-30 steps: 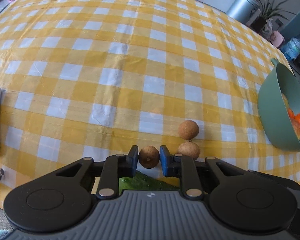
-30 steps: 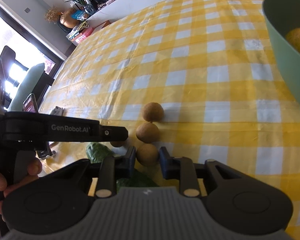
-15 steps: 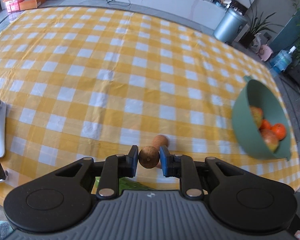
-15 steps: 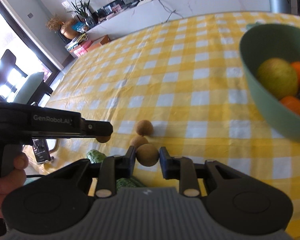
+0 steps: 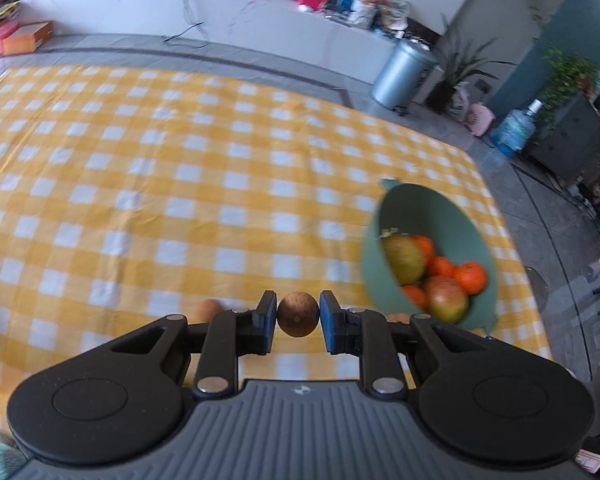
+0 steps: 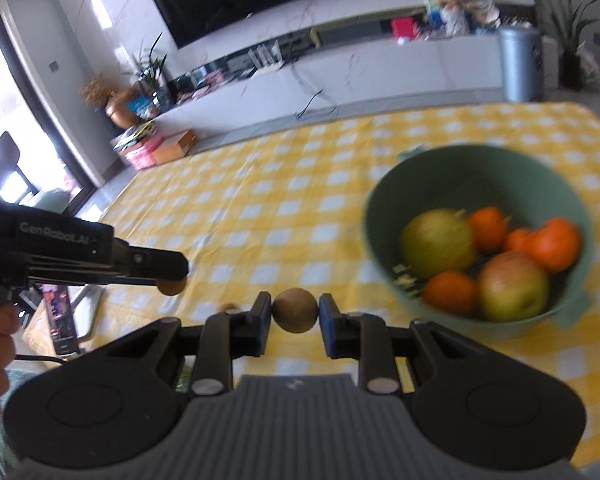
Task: Organize fruits
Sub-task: 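Carry both held brown fruits over the green colander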
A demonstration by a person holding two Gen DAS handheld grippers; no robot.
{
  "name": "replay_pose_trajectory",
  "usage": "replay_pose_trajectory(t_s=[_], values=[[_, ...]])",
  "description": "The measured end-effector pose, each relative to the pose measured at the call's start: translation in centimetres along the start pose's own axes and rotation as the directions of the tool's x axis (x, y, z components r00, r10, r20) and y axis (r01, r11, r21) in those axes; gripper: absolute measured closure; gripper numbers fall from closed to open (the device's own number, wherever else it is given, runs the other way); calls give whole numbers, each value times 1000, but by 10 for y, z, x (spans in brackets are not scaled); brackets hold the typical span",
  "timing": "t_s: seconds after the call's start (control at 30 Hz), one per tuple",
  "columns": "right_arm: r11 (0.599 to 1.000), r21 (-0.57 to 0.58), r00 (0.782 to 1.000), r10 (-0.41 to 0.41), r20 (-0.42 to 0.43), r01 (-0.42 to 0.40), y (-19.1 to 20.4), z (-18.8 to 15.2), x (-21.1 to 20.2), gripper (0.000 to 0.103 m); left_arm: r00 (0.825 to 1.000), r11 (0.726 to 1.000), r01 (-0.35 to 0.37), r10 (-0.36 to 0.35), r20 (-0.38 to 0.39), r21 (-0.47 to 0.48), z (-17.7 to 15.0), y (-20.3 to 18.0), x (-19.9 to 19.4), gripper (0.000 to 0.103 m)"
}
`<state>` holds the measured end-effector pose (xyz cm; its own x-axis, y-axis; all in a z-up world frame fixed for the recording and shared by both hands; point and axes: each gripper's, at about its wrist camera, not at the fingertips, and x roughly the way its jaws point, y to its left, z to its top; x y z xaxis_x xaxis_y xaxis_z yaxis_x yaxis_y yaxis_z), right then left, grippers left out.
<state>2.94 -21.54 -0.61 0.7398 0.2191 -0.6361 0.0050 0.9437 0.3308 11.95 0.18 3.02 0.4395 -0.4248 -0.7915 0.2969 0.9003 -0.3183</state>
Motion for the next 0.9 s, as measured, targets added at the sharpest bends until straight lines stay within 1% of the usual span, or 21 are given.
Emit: replay_pose_trajectory(t_s=[0.17,0.3,0.47,0.53,0.73,0.9], values=[[997,18,996,-70,52,69,-31,4,-20,81,999,996,45,-44,-8,83,1,-40,10,78],[991,44,989,-128,74,125,-56,5,-28,81,996,989,85,-82,-30,121,2,-64,24,78],[986,59,984,-157,84,153,-72,4,-26,81,993,983,103,-94,-65,152,5,-86,47,78],[987,64,985,-153,79,148,-74,3,-20,81,993,982,97,-86,-74,162,5,-93,55,78],[987,87,988,-144,63,139,-79,3,-8,81,995,977,49,-31,-91,208,9,-105,73,78],[987,92,989,-140,53,135,-81,4,-1,81,995,963,13,15,-102,270,11,-112,85,78]])
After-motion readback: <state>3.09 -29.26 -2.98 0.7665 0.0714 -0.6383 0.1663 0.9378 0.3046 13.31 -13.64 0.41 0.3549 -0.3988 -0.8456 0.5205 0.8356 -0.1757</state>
